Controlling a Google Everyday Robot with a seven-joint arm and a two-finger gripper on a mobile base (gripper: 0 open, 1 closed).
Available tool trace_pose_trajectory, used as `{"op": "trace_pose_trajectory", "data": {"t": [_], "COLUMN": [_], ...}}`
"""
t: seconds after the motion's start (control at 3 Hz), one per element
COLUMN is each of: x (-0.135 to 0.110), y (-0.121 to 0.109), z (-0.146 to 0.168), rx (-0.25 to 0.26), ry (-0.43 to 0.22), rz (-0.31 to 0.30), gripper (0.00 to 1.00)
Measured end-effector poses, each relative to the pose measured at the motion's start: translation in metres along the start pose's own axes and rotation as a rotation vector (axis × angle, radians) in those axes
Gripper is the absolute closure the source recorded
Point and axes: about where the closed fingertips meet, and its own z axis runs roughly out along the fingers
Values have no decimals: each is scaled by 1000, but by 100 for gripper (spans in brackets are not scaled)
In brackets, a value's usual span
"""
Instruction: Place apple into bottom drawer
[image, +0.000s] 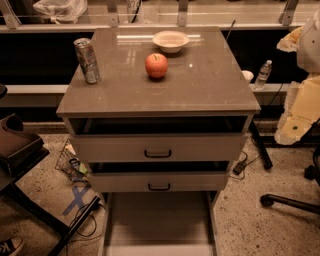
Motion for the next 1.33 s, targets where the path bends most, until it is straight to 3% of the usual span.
{"op": "trace_pose_trajectory", "data": {"t": [0.33, 0.67, 1.0, 1.33], "x": [0, 3, 0, -1], "y": [0, -11, -37, -69], "z": [0, 4, 15, 37], "rx": [0, 10, 32, 58], "ry": [0, -77, -221, -415], "rz": [0, 70, 172, 285], "gripper": [0, 0, 0, 0]}}
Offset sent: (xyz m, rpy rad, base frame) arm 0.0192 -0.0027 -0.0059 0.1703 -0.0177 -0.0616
